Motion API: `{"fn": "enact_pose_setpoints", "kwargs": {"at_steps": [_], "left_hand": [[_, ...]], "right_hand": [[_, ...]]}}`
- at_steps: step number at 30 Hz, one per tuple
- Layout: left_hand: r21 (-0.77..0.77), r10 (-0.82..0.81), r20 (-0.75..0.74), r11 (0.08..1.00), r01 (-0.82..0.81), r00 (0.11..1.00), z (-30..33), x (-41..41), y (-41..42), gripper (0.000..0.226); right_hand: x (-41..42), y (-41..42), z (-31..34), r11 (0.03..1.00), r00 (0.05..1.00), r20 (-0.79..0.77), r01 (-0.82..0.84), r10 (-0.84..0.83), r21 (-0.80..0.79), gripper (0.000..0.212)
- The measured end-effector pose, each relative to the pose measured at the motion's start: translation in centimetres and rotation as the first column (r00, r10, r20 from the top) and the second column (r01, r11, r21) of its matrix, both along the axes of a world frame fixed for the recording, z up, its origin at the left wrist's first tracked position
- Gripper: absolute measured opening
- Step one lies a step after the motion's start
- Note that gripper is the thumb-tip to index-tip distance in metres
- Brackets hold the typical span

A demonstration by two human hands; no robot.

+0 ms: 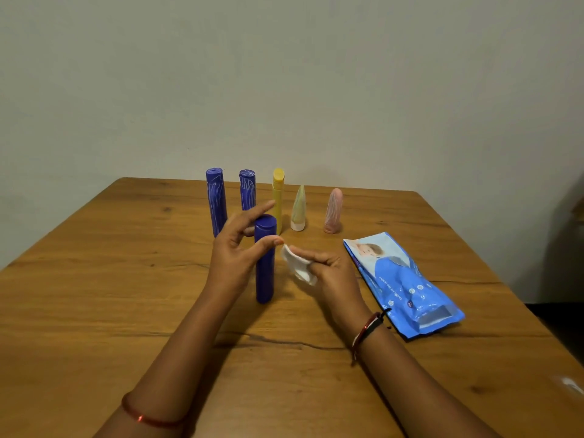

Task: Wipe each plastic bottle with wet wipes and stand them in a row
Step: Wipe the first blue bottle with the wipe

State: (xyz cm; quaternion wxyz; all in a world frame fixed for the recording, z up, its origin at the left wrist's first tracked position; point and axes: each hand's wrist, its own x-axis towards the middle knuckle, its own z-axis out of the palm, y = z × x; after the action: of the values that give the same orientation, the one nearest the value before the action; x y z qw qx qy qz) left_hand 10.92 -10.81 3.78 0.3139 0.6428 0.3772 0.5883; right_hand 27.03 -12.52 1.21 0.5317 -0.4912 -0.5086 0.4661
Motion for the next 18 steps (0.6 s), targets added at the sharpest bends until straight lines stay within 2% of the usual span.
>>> {"fn": "enact_pose_setpoints", "kwargs": {"at_steps": [3,5,7,10,12,14,16,18], "left_hand": [[0.081,0.139,-0.133,0.988,-0.129,0.981,-0.2,-0.1,0.0,0.042],[0.132,0.191,-0.154,0.976,-0.171,0.97,-0.3,0.0,-0.1,0.034],[0.149,0.175,-0.107,0.976,-0.158,0.979,-0.3,0.1,-0.2,0.028],[0.105,0.115,-0.014,0.988,-0.113,0.993,-0.3,-0.1,-0.2,0.048],[0.105,0.089,0.007,0.99,-0.089,0.996,-0.4,-0.2,-0.2,0.051],[0.13,0.074,0.015,0.989,-0.076,0.997,-0.5,-0.2,-0.3,0.049],[0.139,0.068,0.031,0.988,-0.072,0.997,-0.5,-0.1,-0.2,0.049],[0.137,0.065,0.04,0.988,-0.069,0.997,-0.6,-0.1,-0.1,0.052]], "right_hand": [[0.1,0.0,0.7,0.995,0.989,-0.107,0.102,-0.103,-0.017,0.042],[0.1,-0.2,1.3,0.988,0.986,-0.09,0.145,-0.139,0.057,0.04],[-0.2,-0.4,1.5,0.967,0.984,-0.032,0.179,-0.176,0.182,0.038],[-0.9,-1.1,2.3,0.848,0.954,0.098,0.201,-0.283,0.49,0.041],[-1.4,-1.3,2.7,0.692,0.898,0.238,0.094,-0.369,0.715,0.042],[-1.8,-1.2,2.6,0.558,0.812,0.389,-0.097,-0.434,0.824,0.035],[-2.1,-0.9,2.1,0.502,0.728,0.501,-0.247,-0.468,0.829,0.034],[-2.2,-0.6,1.2,0.495,0.671,0.558,-0.313,-0.488,0.81,0.034]]}}
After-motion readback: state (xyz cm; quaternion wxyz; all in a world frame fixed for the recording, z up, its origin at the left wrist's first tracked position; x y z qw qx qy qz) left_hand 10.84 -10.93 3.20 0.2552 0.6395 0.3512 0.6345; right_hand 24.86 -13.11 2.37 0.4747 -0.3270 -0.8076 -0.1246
